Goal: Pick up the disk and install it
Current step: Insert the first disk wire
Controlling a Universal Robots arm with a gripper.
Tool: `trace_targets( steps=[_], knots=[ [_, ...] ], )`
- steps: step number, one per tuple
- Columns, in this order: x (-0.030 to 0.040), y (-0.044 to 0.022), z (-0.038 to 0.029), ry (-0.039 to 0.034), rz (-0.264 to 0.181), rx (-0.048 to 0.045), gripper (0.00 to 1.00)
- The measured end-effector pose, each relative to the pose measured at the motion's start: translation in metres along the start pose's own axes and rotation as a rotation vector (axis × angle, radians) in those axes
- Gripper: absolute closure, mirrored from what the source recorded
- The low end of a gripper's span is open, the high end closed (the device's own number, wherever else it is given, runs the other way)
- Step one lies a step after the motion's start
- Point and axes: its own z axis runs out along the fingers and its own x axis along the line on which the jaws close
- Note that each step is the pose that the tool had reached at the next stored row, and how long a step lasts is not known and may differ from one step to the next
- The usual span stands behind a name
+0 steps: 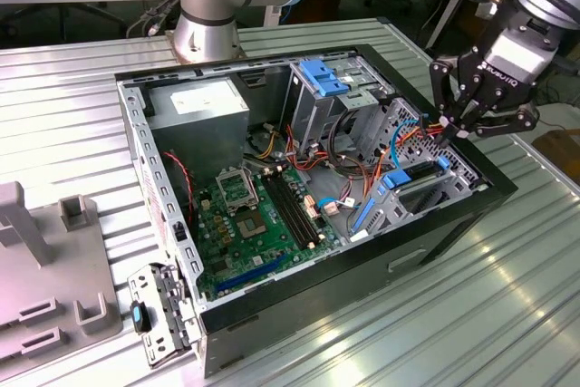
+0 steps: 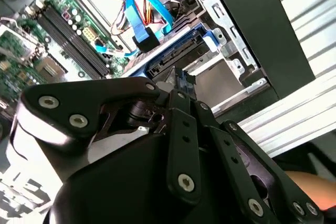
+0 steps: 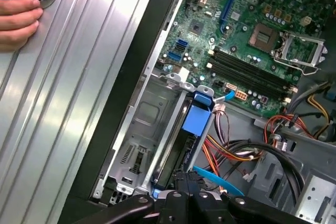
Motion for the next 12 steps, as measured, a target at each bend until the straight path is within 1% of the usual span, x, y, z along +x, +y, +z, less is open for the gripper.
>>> trace_targets(
  steps=[2,5,7,9,10,12],
  knots=[
    [0.0,-0.0001,0.0,-0.0008,-0.034,-0.0013,0.89],
    [-0.0012,-0.0007,0.0,-0.0012,-0.053,-0.002,0.89],
    [-0.0037,-0.002,0.0002,-0.0008,-0.064,-0.0028,0.89],
    [-0.0096,-0.0049,0.0005,-0.0006,-0.08,-0.0037,0.89],
    [-0.0113,-0.0065,0.0006,-0.0007,-0.086,-0.0038,0.89],
    [-0.0108,-0.0082,0.0008,-0.0011,-0.104,-0.0046,0.89]
  ],
)
